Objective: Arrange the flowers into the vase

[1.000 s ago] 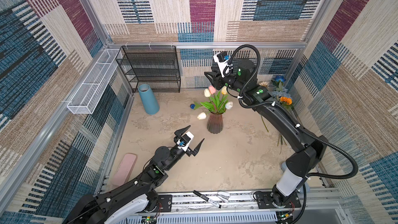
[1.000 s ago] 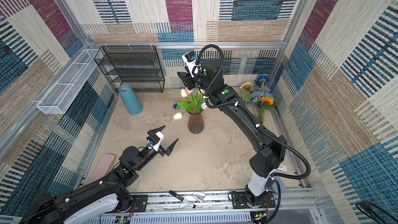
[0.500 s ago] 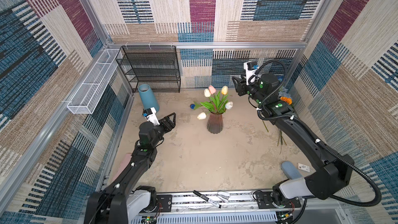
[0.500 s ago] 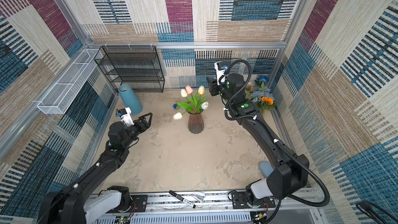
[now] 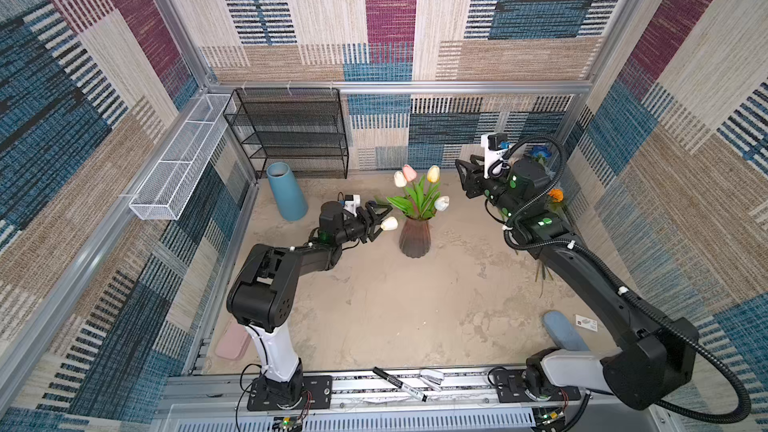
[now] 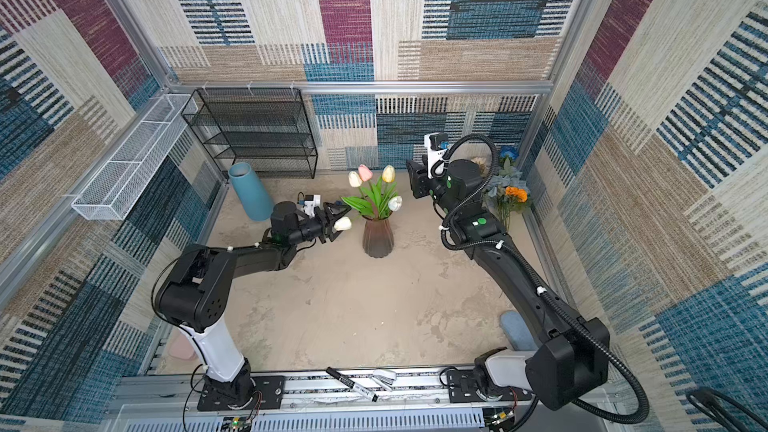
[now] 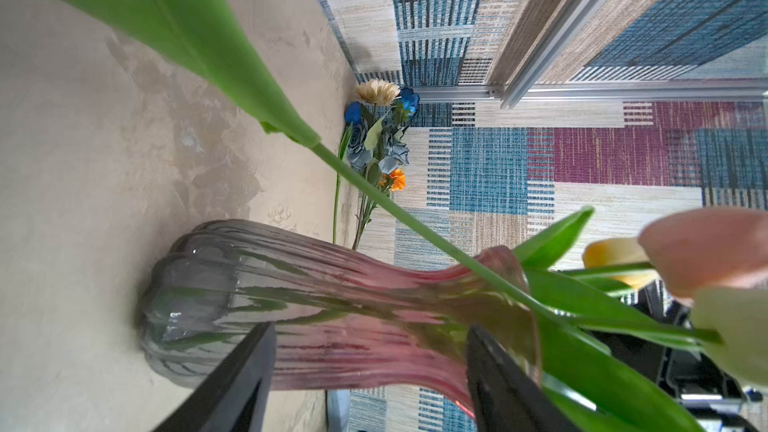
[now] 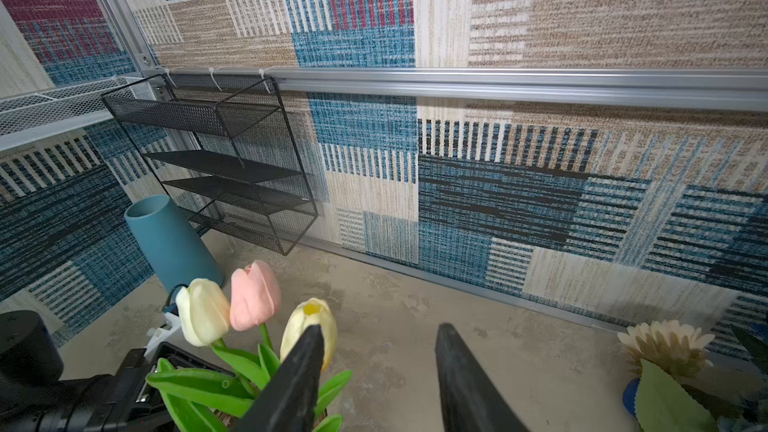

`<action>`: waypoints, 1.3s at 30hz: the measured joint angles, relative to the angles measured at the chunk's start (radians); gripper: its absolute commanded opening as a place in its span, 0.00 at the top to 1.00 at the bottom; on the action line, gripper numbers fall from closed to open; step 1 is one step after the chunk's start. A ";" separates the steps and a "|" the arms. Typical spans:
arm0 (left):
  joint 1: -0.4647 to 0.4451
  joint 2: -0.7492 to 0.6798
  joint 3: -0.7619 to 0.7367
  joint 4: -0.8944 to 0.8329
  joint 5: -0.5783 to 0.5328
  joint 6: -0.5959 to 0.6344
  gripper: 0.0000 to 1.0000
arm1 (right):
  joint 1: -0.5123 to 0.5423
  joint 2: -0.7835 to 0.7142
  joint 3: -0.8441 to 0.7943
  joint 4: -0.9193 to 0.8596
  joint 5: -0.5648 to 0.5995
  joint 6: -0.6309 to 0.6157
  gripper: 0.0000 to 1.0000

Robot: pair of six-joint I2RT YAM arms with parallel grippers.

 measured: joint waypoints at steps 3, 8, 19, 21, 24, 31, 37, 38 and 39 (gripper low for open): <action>-0.004 0.064 0.026 0.042 0.001 -0.061 0.26 | 0.000 -0.005 -0.007 0.016 0.000 0.000 0.53; -0.015 0.123 0.093 0.078 0.000 -0.114 0.27 | 0.000 -0.008 -0.029 0.045 0.000 -0.002 0.55; -0.031 0.149 0.225 0.017 -0.005 -0.105 0.49 | 0.000 -0.034 -0.080 0.077 0.018 -0.012 0.56; -0.035 0.153 0.237 0.003 -0.005 -0.097 0.53 | 0.000 -0.038 -0.083 0.090 0.027 -0.017 0.56; -0.034 0.182 0.240 0.011 -0.006 -0.103 0.70 | 0.000 -0.048 -0.093 0.102 0.039 -0.020 0.55; -0.030 0.199 0.230 0.010 -0.009 -0.109 0.90 | 0.000 -0.048 -0.095 0.106 0.043 -0.031 0.53; 0.003 0.159 0.228 0.000 -0.001 -0.081 1.00 | 0.000 -0.043 -0.095 0.106 0.043 -0.041 0.51; 0.008 0.155 0.226 -0.001 -0.001 -0.078 1.00 | 0.000 -0.042 -0.095 0.106 0.043 -0.041 0.51; 0.016 0.152 0.225 -0.005 -0.001 -0.074 1.00 | 0.000 -0.042 -0.095 0.106 0.043 -0.041 0.51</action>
